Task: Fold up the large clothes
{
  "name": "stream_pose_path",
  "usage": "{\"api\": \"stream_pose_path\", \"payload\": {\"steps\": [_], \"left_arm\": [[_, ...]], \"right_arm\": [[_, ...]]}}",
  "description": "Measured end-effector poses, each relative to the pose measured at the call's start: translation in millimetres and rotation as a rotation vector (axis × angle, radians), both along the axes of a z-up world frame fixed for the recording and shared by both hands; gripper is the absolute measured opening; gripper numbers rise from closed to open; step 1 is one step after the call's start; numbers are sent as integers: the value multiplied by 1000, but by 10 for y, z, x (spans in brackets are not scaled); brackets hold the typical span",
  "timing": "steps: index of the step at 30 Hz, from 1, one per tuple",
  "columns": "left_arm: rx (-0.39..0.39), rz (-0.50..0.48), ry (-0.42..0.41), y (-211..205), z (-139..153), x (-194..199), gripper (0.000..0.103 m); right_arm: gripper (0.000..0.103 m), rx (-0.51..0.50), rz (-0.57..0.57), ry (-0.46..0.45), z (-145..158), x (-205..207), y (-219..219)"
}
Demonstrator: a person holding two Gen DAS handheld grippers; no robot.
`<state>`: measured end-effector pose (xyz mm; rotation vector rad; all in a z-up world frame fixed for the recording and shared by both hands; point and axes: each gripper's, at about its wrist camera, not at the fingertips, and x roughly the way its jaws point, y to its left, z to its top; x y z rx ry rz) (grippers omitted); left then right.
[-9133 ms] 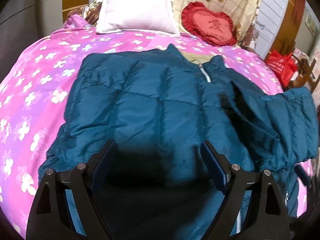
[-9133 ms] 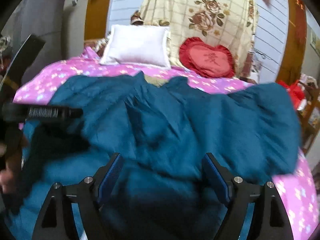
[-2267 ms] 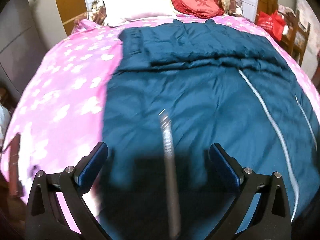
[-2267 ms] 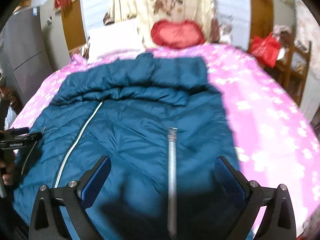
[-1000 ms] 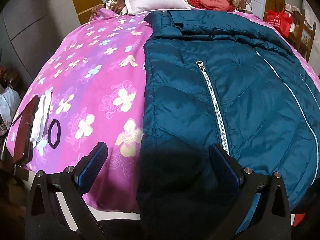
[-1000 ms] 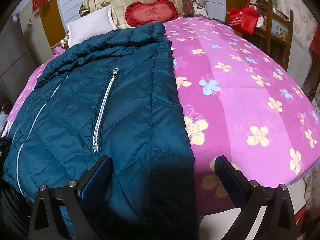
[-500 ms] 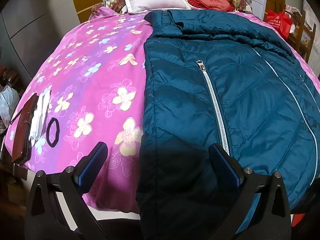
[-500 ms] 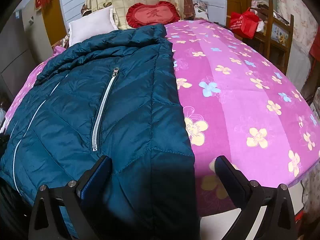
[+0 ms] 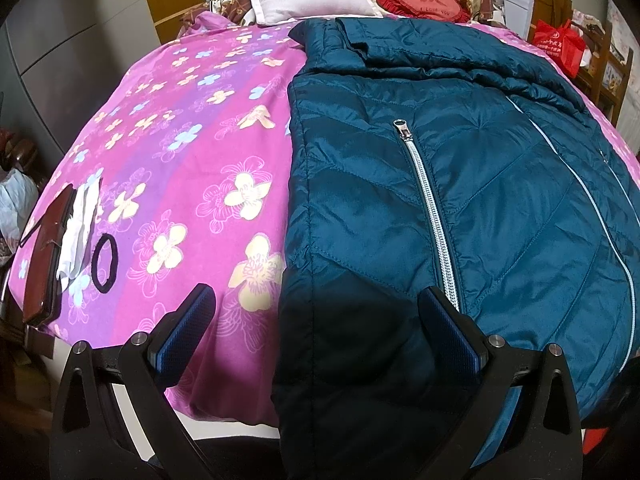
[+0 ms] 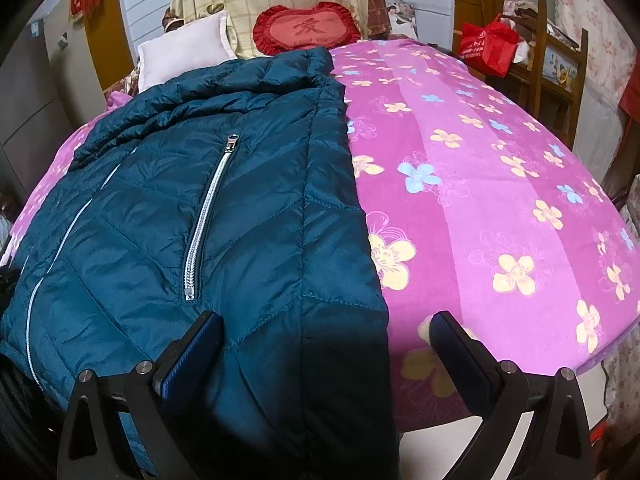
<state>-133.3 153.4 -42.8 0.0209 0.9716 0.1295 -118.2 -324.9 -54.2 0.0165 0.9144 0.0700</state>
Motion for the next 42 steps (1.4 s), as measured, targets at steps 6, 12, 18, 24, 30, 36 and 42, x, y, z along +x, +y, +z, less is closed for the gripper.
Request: {"api": "stream_pose_path", "payload": {"steps": [6,12,18,24,30,36,42], "left_arm": [[-18,-5,-12,18,21,-38,102],[-122,-48,-28,139,38,-189,102],[-195,-91,31,17,-77,-252,102],[-215,-175,28,-165,-62,-335,102],[-251,-205,15,-203,-49,-457,102],[-259,-171,-15,-172,-46,-419,102],[-335,-257,-9,-207,-25,-512,102]], "right_arm": [[103,36,7,18,19,13,-36],[102,220,63,0,64,-174,-281],[86,333,219,-4,73,-385,-236],[78,414,236,10,58,-283,-197],[78,394,230,4,63,-262,-143],[85,400,233,-5,50,-219,-146],[98,292,256,-13,55,-189,51]]}}
